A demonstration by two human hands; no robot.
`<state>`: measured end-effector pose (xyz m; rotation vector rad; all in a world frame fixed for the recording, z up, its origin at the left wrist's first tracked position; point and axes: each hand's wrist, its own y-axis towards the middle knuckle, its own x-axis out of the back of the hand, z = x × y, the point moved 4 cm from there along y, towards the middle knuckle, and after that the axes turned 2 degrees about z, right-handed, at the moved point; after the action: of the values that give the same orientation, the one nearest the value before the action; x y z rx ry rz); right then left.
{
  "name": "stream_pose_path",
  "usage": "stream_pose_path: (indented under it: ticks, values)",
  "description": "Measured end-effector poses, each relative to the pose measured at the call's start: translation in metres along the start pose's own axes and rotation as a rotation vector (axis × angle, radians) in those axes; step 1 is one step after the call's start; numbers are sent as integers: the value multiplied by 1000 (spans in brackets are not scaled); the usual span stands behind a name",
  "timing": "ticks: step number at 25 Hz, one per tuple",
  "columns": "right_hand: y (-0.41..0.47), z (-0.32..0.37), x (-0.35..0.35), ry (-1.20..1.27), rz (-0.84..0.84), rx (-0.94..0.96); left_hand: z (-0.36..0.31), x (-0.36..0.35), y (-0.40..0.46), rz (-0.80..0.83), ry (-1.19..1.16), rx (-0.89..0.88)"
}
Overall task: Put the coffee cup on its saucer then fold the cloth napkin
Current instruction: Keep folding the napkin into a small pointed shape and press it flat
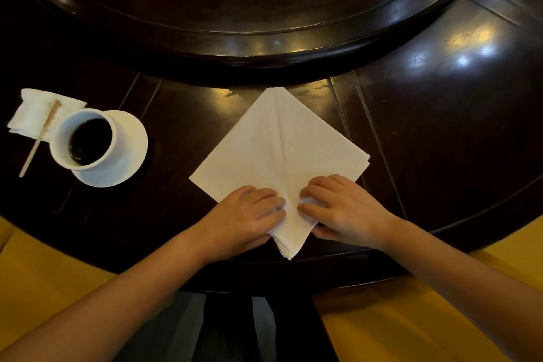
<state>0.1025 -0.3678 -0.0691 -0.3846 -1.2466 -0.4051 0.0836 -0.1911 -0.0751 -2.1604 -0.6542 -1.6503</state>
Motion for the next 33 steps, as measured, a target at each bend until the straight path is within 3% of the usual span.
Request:
stream_pose_path:
  ticks: [8,12,16,19,21,25,28,33]
  values:
    - [4,-12,7,53,-39,-30,24,15,-27,-57,-67,113]
    - [7,-13,12,233,-205,-221,30,14,-32,-138,-277,304]
    - [6,-1,5,269,-155,-235,30,18,-37,-222,-558,566]
    - [-2,1,10,496,-239,-417,28,27,-41,-292,-694,668]
    - [-7,2,18,664,-364,-538,30,35,-45,-358,-702,756]
    - [-1,-5,36,709,-516,-700,38,47,-39,-464,-673,907]
    - [14,-29,34,788,-446,-913,49,47,-20,-475,-585,973]
    - [26,-57,32,809,-319,-1011,67,26,2,-451,-445,995]
